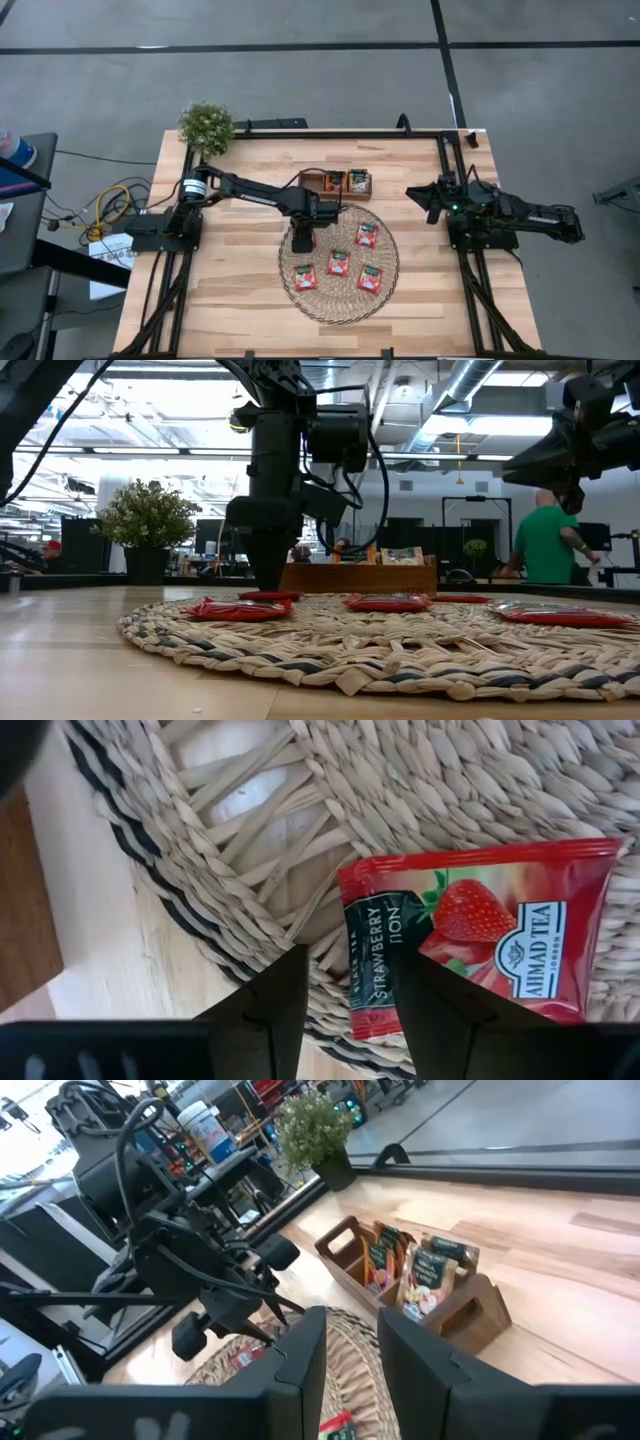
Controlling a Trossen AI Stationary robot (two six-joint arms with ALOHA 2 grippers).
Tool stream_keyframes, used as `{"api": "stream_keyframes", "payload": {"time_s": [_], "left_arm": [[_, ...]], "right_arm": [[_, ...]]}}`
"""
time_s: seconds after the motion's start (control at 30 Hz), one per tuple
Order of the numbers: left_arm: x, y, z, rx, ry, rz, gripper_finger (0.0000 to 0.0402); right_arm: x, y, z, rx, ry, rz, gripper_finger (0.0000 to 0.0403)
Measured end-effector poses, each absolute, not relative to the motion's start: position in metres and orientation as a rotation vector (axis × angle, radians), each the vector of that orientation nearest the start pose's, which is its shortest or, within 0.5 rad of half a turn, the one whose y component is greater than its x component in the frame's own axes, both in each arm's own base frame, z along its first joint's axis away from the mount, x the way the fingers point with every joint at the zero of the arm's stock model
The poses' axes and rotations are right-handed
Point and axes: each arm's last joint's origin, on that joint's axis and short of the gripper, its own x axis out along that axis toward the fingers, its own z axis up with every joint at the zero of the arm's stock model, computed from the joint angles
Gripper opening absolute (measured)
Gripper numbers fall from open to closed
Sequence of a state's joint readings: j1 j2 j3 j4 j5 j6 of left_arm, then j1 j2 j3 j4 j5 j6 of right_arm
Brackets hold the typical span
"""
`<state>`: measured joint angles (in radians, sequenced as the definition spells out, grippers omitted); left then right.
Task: Pick & Place Tea
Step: Put the red tea bag into the left section of the wooden organizer
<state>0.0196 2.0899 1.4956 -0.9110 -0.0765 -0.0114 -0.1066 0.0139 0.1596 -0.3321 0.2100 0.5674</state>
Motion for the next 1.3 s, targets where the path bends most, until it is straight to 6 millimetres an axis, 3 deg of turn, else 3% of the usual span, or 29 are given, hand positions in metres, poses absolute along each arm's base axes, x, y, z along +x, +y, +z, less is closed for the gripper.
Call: {"api": "stream_keyframes", "payload": {"time_s": [0.3,0.63,0.9,1.03,1.3], "left_arm": [[0.395,0.01,0.148,0.035,1.493,0.096,0.0127],[0.396,0.01,0.148,0.035,1.483,0.092,0.001],[0.395,0.01,0.151,0.036,1.497,0.093,0.0],[0.396,0.011,0.172,0.037,1.505,0.097,0.0],[0.392,0.015,0.248,0.089,1.381,0.156,0.0]], "right_arm": [[0.083,-0.015,0.184,0.551,0.097,-0.361,0.0087],[0.083,-0.015,0.184,0.551,0.097,-0.361,0.0087],[0.083,-0.015,0.184,0.551,0.097,-0.361,0.0087],[0.083,-0.015,0.184,0.551,0.097,-0.361,0.0087],[0.083,-0.015,0.184,0.559,0.096,-0.363,0.0087]]}}
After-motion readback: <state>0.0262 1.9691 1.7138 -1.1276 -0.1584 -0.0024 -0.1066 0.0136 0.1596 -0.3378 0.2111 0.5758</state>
